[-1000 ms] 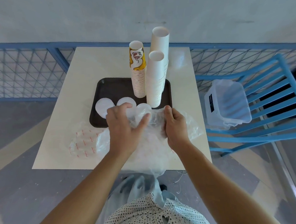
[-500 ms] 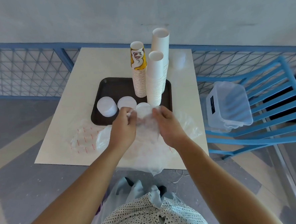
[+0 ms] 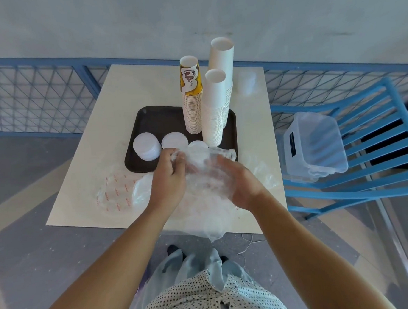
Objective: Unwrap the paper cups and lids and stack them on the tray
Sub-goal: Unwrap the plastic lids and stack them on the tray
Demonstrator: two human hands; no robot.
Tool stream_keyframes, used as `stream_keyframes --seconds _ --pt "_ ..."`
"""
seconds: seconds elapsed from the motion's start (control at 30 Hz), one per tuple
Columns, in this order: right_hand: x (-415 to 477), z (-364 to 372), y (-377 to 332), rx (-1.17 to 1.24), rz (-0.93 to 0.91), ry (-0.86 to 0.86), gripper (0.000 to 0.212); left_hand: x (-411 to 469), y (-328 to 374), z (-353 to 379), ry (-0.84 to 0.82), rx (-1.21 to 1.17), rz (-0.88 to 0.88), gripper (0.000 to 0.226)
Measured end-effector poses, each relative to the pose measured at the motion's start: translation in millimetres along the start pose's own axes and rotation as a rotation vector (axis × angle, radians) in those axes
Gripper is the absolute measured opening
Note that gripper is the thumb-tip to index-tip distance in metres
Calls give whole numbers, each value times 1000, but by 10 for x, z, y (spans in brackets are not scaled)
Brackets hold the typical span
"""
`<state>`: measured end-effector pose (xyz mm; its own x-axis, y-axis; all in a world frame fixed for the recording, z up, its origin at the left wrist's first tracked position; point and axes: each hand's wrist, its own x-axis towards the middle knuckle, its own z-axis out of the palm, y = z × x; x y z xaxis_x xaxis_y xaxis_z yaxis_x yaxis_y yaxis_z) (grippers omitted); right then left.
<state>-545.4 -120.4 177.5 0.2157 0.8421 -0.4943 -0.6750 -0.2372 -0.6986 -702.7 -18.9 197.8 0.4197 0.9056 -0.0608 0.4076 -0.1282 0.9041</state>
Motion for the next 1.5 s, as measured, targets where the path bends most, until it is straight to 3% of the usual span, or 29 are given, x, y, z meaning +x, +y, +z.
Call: stream_keyframes --seconds 0.1,0.17,0.27,0.37,0.5,0.73,0.87,1.07,1.13,1.2,1.27,1.37,1.43,1.5 --pt "-4 63 44 60 -44 -54 50 -7 -33 22 3 4 -4 18" --pt "16 90 35 26 -114 112 35 1 -62 -18 70 28 6 21" --pt "6 26 25 -261 -205 388 37 2 -79 -115 145 72 4 26" --pt "8 -119 71 -583 -240 478 43 32 -164 -185 129 81 -35 28" --pt "85 -256 289 -806 -241 516 43 34 -383 -187 93 121 -67 39" --pt "300 -418 822 -1041 -73 572 61 24 -973 -129 32 310 -53 22" --pt "407 -474 981 -1123 3 570 55 93 -1319 -125 -64 492 -103 23" --pt "496 -597 1172 -1139 10 555 34 108 -1622 -116 -82 644 -171 12" --pt "460 -584 1202 -1114 -23 572 22 102 -1651 -103 -99 662 -201 10" --pt "352 -526 1255 -1160 -114 616 29 101 -1658 -102 -117 674 -226 11" --pt "243 -452 1341 -1334 -361 654 38 96 -1667 -102 -124 682 -252 15" --pt "192 -293 1432 -1623 -688 453 38 88 -1639 -92 -105 625 -279 17" --pt "257 -208 1500 -1766 -651 235 39 86 -1610 -88 -93 602 -275 20" --pt "339 -212 1593 -1871 -487 114 43 63 -1568 -105 -94 617 -248 30"
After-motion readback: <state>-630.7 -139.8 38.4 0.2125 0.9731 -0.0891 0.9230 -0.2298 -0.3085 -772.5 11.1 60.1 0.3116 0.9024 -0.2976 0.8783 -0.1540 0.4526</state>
